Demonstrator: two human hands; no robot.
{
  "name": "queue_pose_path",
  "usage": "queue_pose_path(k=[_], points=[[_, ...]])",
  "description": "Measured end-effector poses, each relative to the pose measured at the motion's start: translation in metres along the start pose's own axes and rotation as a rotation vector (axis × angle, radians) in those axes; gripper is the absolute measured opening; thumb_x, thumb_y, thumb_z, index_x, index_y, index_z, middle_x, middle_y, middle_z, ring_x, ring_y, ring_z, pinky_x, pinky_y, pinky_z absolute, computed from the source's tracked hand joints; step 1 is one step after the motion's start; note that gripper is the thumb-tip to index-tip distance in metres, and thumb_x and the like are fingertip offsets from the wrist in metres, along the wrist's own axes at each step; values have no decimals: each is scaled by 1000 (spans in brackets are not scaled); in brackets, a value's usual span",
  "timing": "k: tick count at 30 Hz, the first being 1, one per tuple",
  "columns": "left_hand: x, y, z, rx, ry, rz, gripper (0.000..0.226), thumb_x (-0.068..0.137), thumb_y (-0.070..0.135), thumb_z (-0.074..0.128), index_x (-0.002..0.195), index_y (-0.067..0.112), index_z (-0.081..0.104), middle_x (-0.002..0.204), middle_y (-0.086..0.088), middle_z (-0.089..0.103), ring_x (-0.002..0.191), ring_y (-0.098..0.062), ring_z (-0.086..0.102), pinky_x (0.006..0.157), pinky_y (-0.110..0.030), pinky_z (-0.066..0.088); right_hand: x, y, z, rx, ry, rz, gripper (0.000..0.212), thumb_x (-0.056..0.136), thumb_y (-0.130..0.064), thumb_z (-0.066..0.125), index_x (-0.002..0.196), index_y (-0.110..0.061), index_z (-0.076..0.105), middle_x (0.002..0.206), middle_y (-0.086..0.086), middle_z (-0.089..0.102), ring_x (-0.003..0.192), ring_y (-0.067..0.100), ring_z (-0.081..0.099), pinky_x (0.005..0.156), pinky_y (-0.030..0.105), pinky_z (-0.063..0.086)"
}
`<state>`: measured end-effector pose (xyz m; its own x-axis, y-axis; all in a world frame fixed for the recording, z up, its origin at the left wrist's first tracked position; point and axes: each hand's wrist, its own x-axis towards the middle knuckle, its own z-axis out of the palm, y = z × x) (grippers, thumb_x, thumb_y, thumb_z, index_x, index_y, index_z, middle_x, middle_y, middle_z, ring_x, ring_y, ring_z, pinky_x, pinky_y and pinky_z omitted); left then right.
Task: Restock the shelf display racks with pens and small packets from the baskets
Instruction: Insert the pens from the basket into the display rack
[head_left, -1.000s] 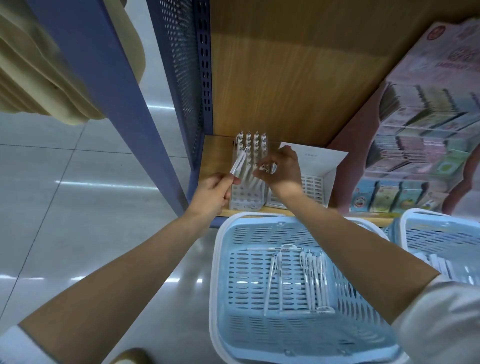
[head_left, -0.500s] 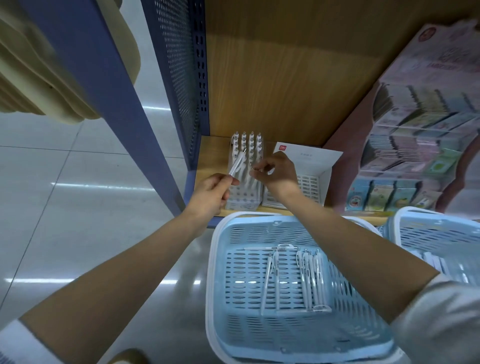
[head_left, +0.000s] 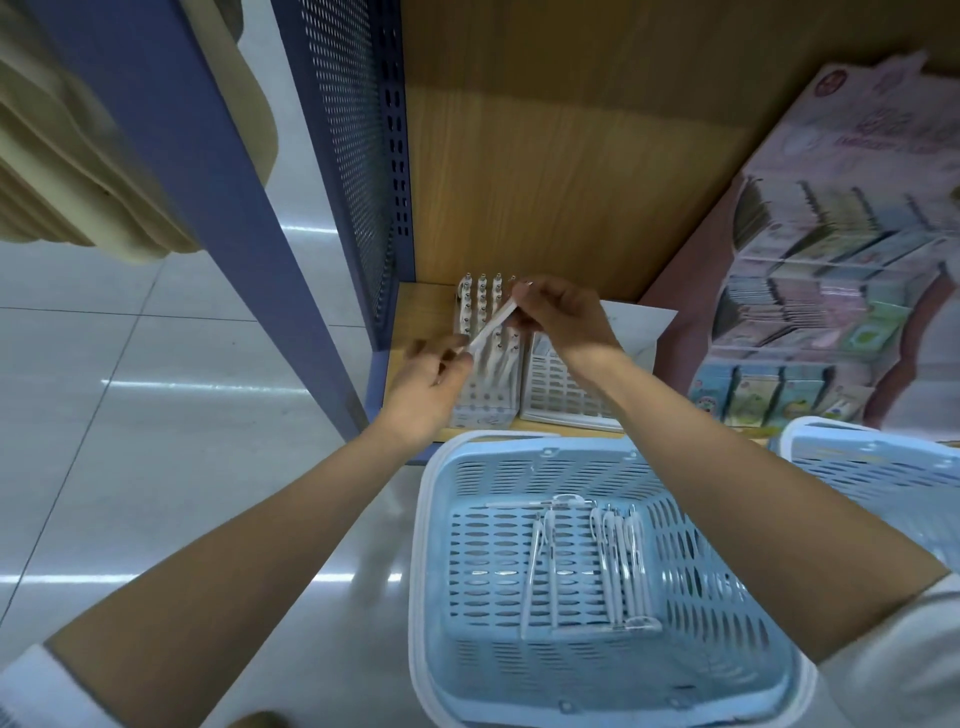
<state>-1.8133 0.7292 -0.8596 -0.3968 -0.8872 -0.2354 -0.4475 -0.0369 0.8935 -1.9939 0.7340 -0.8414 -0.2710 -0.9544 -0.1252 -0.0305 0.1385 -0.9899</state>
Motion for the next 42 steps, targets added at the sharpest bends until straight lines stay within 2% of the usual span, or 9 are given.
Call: queue_pose_path(k=[4,6,8,11,14,20,32,38,42], points=[[13,-15,-11,443,-36,256,48,101,13,39,149,15,35,158,0,24,144,-17,22,111,-20,17,6,0,-6,-208,99,-87,8,91,-11,63,86,-11,69,69,-4,68,64,4,64,71,19,52],[18,-20,-10,593,-146,293,56,102,10,34,155,18,17,163,6,5,149,-12,2,114,-19,5,3,14,1,-412,74,-112,8,89,-15,66,93,-14,72,80,0,71,72,8,67,73,19,51],[22,-25,-8,684,-206,279,61,102,8,32,155,21,5,162,8,-4,149,-10,-6,116,-23,4,0,31,7,-513,53,-167,10,87,-14,68,95,-13,74,87,2,73,74,5,65,72,17,48],[24,-31,-7,727,-226,277,66,100,5,32,155,22,-1,163,7,-4,150,-12,-5,118,-28,7,-2,45,12,-552,54,-233,10,85,-13,69,94,-12,74,90,1,73,71,-7,60,71,10,44],[25,-37,-6,699,-202,297,68,99,2,33,155,23,1,163,6,1,150,-13,-1,121,-33,11,0,48,14,-645,47,-285,10,84,-15,70,92,-12,75,89,-1,71,76,1,54,71,9,40],[27,-40,-7,670,-190,309,67,98,0,32,155,23,4,163,5,6,150,-11,2,121,-35,15,13,44,14,-717,45,-324,10,83,-22,71,87,-14,76,87,1,71,83,18,60,74,32,47],[26,-44,-5,617,-162,356,68,96,-4,35,155,18,10,162,0,14,149,-15,15,118,-37,26,6,52,13,-647,80,-320,9,81,-16,73,89,-13,76,86,0,72,71,-6,53,70,10,42],[26,-43,-5,629,-166,344,66,98,0,35,155,19,9,162,2,12,149,-14,15,118,-35,26,11,57,22,-755,123,-335,7,76,-17,77,82,-14,74,85,-1,67,88,12,52,78,26,42],[25,-42,-7,624,-178,336,66,98,0,34,155,21,9,162,3,14,148,-13,16,117,-34,26,12,65,28,-803,169,-310,14,67,-18,83,74,-11,72,90,3,56,92,12,41,80,28,40]])
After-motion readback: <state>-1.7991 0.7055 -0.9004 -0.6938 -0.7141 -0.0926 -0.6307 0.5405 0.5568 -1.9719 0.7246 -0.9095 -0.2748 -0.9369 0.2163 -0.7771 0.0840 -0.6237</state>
